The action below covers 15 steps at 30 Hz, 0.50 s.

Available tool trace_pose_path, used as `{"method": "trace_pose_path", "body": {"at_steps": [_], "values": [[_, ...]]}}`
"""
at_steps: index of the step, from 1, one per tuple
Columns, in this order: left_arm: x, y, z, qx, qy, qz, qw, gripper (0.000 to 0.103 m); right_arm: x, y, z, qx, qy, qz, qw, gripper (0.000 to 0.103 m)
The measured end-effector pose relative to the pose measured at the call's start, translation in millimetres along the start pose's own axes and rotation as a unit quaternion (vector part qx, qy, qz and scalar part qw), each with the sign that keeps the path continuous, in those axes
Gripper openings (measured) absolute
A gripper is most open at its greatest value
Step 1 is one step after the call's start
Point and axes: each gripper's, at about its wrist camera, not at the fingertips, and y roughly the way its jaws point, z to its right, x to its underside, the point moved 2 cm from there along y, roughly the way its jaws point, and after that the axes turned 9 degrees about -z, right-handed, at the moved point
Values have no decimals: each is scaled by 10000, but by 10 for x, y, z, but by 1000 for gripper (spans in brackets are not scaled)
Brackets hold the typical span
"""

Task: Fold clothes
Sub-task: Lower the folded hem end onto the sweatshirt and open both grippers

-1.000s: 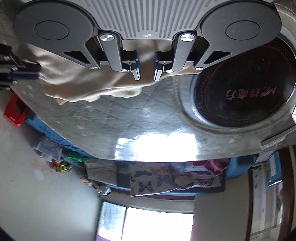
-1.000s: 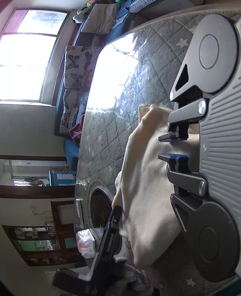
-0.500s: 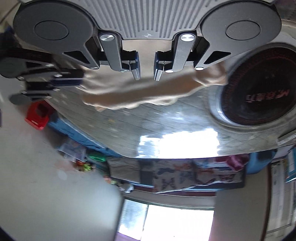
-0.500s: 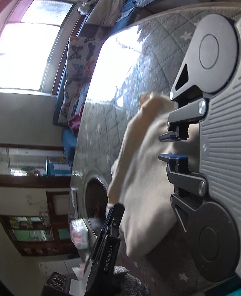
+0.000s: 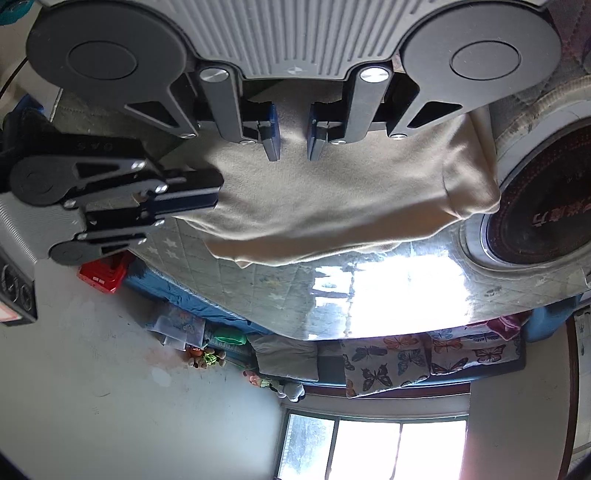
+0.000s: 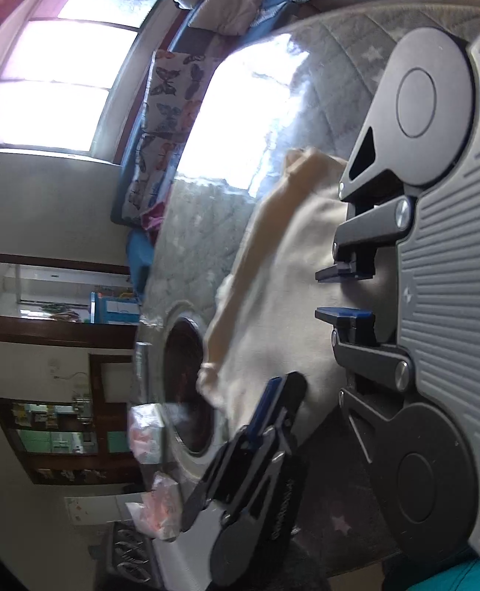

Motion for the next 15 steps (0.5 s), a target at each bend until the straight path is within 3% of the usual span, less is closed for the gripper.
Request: {"method": "trace_pose_path", "body": {"at_steps": [9, 15], "values": [[55, -97, -112, 79, -344, 142, 9993, 18, 115, -102, 100, -102, 408, 75, 9991, 14], [144, -285, -353, -172, -892, 328, 9953, 18, 109, -124, 119, -137, 518, 126, 9985, 18]]}}
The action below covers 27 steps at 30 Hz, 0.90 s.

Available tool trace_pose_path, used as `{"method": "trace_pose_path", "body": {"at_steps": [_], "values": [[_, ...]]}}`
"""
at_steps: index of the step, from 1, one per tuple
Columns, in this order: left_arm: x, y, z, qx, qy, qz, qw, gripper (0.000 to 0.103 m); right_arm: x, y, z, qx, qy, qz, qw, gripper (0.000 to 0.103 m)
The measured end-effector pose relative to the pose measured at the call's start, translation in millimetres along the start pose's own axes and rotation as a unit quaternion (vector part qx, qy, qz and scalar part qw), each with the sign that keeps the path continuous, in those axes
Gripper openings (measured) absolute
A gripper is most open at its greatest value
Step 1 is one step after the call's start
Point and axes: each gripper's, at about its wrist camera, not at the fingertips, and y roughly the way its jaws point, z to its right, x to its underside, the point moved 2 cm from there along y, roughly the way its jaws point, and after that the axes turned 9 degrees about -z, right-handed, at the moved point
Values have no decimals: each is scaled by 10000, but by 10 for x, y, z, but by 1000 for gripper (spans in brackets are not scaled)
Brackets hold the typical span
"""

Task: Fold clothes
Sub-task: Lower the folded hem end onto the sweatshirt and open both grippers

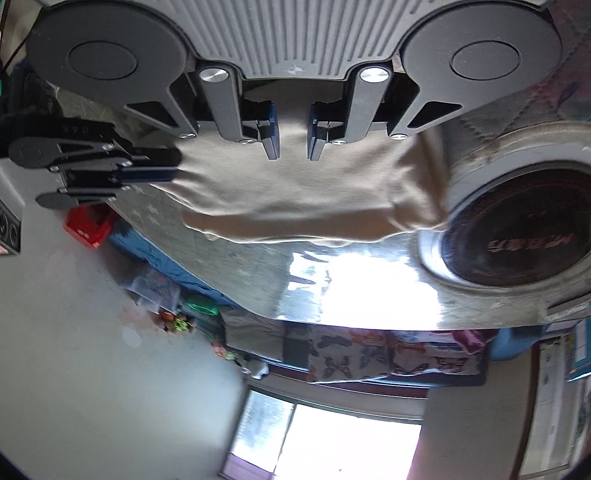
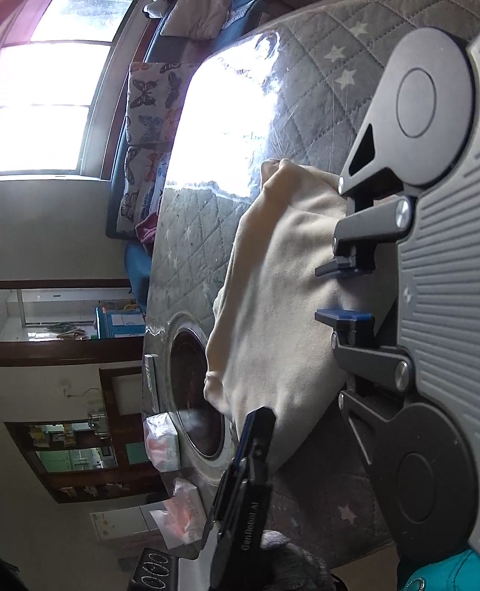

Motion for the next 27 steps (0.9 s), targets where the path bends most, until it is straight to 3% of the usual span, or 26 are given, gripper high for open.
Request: {"method": "trace_pose_path", "body": {"at_steps": [9, 12, 18, 27], "values": [[2, -176, -186, -38, -431, 222, 9988, 19, -41, 12, -37, -13, -9, 36, 10000, 24], [47, -101, -273, -201, -528, 59, 9984, 19, -39, 63, -47, -45, 32, 29, 10000, 28], [84, -102, -277, -176, -503, 87, 9985, 20, -131, 48, -6, -90, 23, -9, 10000, 28], [78, -101, -313, -99, -631, 84, 9979, 20, -453, 344, 464, 177, 505, -59, 9985, 28]]}}
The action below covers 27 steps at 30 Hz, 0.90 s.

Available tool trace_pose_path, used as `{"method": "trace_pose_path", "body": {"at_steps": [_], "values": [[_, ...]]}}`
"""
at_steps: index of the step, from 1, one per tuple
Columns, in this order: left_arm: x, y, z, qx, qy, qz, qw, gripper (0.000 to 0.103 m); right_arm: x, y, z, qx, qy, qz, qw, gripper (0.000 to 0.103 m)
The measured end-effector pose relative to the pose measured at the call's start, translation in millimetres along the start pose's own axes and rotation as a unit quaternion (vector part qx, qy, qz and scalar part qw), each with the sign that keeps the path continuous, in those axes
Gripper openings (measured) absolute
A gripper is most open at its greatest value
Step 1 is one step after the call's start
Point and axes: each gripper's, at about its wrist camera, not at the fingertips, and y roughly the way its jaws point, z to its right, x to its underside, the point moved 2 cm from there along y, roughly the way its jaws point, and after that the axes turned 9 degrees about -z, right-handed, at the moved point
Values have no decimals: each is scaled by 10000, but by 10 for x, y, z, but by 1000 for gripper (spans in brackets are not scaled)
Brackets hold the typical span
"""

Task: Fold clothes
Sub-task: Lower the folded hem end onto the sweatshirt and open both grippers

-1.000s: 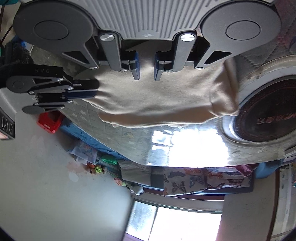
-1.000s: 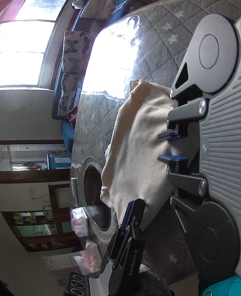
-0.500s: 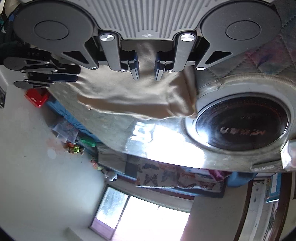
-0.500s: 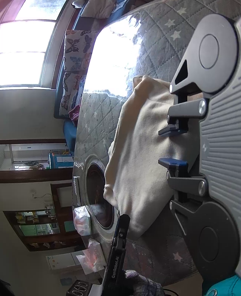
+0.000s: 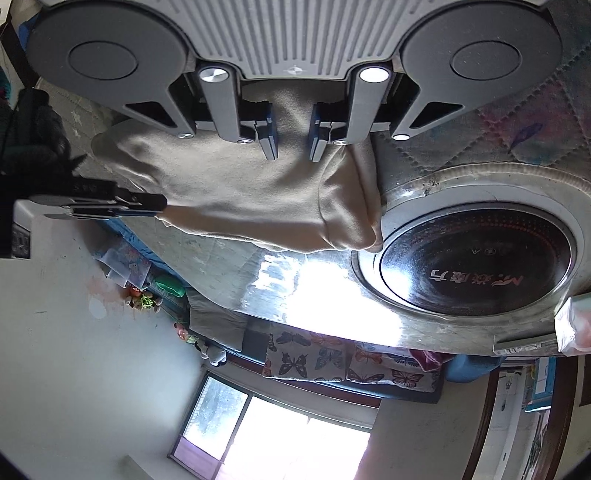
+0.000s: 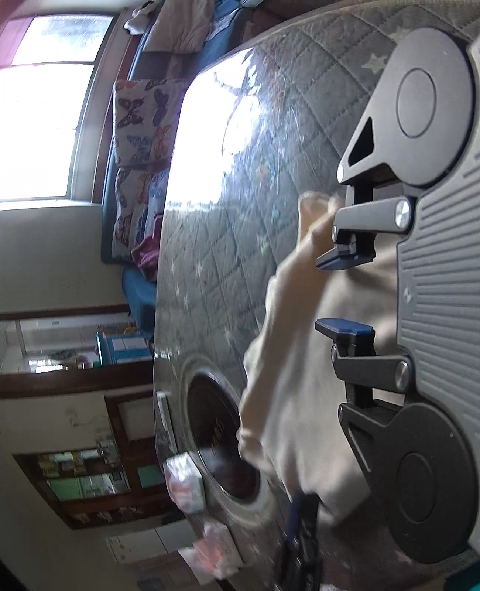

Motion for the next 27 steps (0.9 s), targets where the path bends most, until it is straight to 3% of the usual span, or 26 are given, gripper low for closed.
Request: {"method": "trace_pose_path", "body": {"at_steps": [6, 11, 19, 23, 27], "values": [[-5, 3, 0, -15, 14, 0, 10000, 20, -61, 175, 181, 179, 277, -141, 9994, 27], [1, 2, 13, -34, 22, 0, 10000, 21, -214, 160, 26, 115, 132, 110, 9998, 27], [-18, -2, -8, -17, -13, -41, 10000, 21, -303, 496, -4, 327, 129, -140, 9993, 23], [-22, -7, 40, -24, 42, -51, 10000, 29, -299, 361, -65, 388, -6, -77, 9992, 24], [-37, -18, 103, -67, 132, -52, 9999, 38, -252, 233, -138, 371, -79, -52, 9993, 35]]}}
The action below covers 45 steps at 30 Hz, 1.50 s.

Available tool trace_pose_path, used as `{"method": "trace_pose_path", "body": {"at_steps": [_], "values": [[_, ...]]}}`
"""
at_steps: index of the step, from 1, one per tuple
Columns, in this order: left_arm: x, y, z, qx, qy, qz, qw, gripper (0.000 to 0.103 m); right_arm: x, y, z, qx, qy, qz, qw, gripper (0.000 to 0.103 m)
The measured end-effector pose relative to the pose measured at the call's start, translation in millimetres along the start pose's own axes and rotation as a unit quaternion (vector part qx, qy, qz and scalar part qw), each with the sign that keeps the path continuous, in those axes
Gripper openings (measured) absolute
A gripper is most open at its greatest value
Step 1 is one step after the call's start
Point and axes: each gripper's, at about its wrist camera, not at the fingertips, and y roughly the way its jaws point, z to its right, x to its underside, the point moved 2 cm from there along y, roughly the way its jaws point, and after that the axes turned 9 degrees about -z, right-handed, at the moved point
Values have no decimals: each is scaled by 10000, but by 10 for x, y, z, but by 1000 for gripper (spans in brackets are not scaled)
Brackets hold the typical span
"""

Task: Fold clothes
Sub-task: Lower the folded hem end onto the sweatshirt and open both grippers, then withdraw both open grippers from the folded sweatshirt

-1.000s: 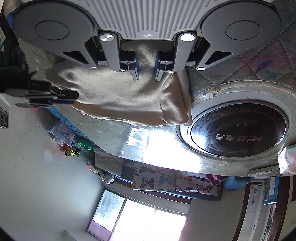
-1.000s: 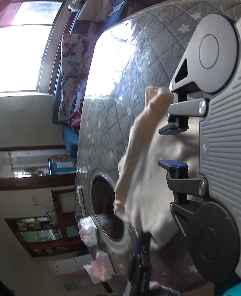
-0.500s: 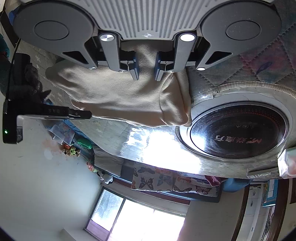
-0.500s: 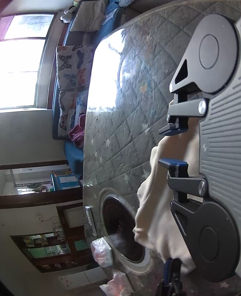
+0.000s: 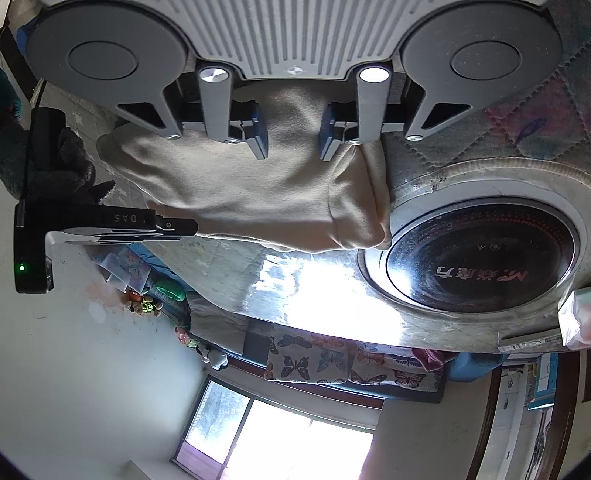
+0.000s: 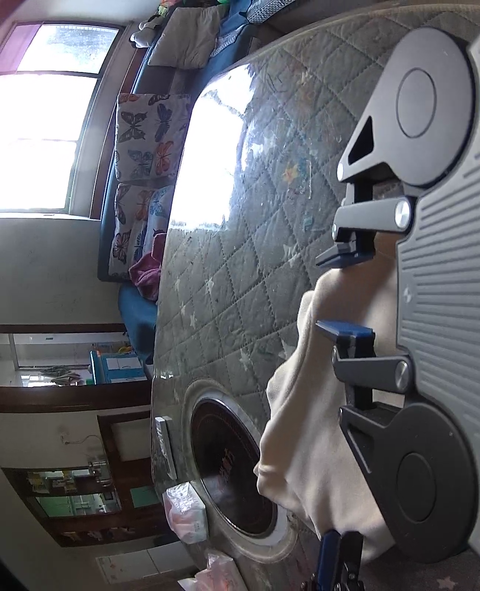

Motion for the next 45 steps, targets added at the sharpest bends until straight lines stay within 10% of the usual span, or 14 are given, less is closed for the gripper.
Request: {"method": "trace_pose_path", "body": {"at_steps": [15, 45], "values": [[-56, -49, 155, -322, 47, -25, 9995, 64, 437, -393, -282, 12, -27, 144, 9999, 75], [117, -139, 164, -679, 74, -28, 9977, 90, 715, -554, -608, 479, -329, 297, 9979, 103]]}}
